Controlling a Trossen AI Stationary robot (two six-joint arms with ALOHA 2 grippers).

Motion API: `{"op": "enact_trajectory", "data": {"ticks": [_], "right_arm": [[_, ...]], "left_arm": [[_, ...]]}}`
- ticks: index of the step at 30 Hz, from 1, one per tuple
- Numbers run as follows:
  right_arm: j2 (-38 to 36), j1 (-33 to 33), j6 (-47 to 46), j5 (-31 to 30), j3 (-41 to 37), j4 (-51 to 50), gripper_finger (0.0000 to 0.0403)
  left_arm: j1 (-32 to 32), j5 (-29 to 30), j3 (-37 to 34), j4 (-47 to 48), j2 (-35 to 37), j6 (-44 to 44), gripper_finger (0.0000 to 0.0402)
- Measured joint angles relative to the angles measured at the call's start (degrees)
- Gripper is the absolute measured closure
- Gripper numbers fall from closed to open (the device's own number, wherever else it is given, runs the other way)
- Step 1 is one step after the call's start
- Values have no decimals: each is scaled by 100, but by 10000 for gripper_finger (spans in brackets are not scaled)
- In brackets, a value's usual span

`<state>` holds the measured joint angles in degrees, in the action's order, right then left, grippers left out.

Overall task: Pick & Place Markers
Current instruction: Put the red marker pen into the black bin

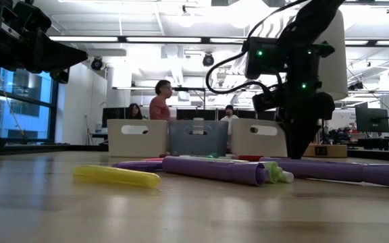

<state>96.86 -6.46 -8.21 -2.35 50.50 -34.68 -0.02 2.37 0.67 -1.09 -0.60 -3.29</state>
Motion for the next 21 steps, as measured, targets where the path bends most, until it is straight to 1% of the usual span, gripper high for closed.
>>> {"op": "enact_trajectory", "data": {"ticks": [6,9,12,18,21], "right_arm": [[4,103,-255,-41,-4,0,362],[4,101,-250,-26,4,-14,383],[4,101,-237,-40,7,-17,387],[13,105,-235,-140,4,-17,365],[13,103,-205,-136,4,-17,373]], "left_arm": [[-1,0,0,0,0,0,400],[0,0,0,1,0,0,400],[0,0,0,0,0,0,400],[-1,2,0,1,0,0,400],[0,1,0,0,0,0,400]]}}
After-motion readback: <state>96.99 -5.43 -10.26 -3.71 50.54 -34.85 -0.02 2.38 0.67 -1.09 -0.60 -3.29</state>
